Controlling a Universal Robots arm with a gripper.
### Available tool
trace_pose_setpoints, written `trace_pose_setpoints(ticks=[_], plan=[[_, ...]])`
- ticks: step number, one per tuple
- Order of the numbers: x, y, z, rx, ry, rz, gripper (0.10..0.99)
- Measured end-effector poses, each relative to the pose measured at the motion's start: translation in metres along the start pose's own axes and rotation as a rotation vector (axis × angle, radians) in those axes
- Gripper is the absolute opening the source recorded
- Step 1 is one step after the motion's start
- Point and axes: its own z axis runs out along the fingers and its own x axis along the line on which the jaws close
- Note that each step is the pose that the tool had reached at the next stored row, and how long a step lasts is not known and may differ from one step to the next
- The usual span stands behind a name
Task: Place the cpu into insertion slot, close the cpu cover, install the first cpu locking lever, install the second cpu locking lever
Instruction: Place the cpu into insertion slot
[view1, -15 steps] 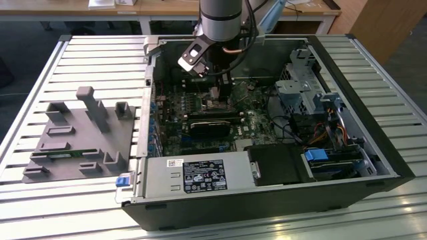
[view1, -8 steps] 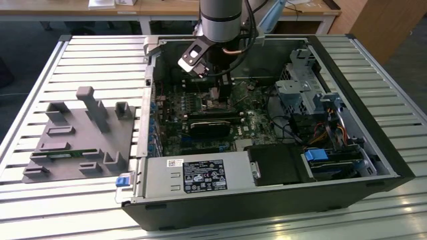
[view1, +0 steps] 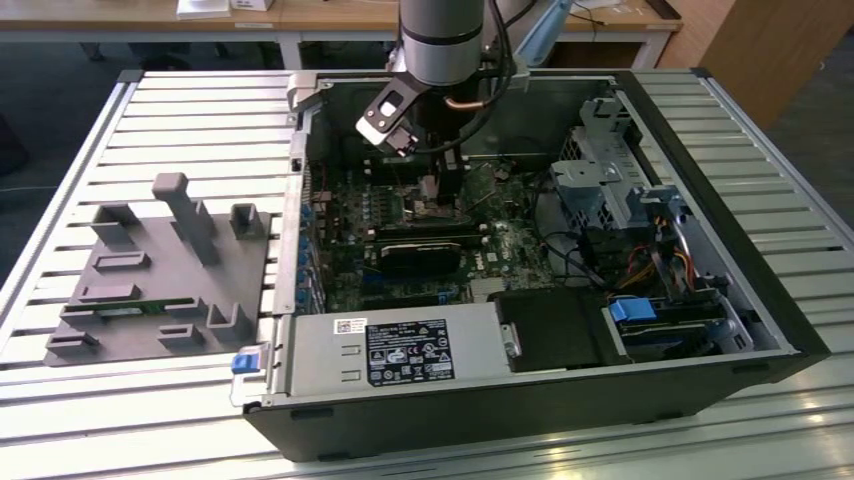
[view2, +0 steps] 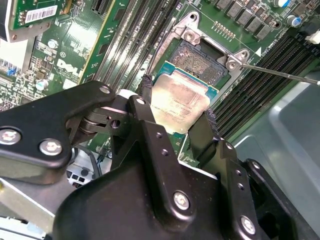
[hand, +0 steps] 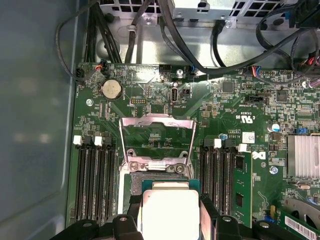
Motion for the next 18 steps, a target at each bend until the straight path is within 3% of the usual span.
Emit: trace_pose_setpoints(ticks=[18], plan=[[0.0022,-0.0047,0.0143,0.0,-0.002,0.02,0.541]])
